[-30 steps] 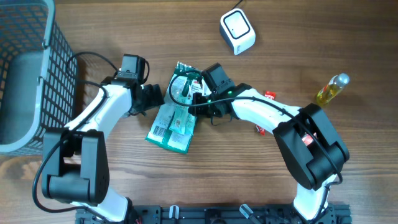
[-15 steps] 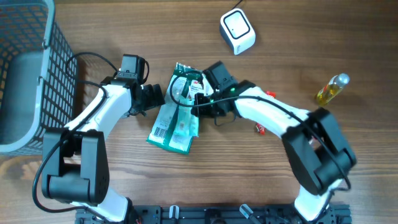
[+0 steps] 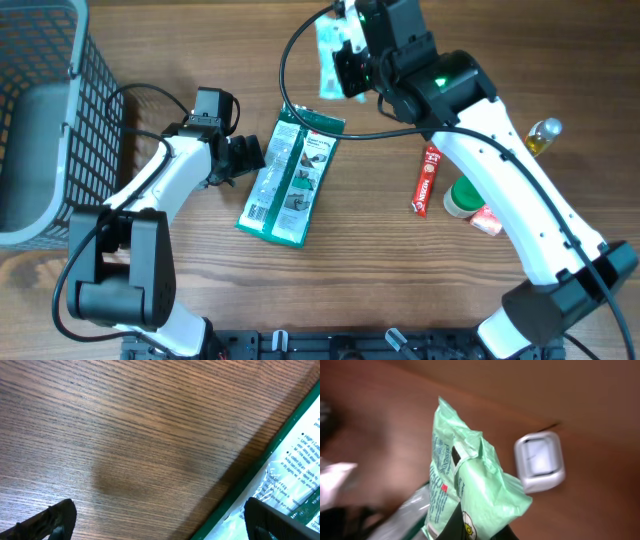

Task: Scan the item barcode
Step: 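Pull the green sachet off the package and lift it with the right gripper, then hold the green sachet up to the white scanner with the right gripper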

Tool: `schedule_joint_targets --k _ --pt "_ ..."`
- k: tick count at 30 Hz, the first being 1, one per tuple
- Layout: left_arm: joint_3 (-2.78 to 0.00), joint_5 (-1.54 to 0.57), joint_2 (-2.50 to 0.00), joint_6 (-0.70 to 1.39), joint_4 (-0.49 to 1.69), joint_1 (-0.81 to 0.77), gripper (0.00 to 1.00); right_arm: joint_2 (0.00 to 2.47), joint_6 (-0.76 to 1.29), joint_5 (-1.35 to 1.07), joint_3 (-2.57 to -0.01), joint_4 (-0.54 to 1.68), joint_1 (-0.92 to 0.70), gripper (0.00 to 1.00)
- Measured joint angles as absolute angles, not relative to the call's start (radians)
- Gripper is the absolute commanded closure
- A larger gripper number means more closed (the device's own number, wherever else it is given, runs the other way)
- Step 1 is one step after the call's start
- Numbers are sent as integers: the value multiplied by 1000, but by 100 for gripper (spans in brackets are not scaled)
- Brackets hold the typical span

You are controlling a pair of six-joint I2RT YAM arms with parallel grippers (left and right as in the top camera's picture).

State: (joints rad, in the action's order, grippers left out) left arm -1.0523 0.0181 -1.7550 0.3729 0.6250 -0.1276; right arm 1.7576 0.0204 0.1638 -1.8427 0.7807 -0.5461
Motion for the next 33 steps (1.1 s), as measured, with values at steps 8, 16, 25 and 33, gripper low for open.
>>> schedule_joint_targets --k 8,16,25,33 --pt "-1052 19 -1755 373 625 -128 0 2001 -253 573 -1842 510 -546 96" --pt "-1052 19 -1754 373 625 -128 0 2237 -597 912 -1839 66 -546 96" --pt "-1052 19 -1754 373 625 -128 0 2357 -763 1018 -1839 -15 -544 96" --pt "-1052 18 -1754 373 625 -128 0 2364 -749 1023 -1839 53 -553 96"
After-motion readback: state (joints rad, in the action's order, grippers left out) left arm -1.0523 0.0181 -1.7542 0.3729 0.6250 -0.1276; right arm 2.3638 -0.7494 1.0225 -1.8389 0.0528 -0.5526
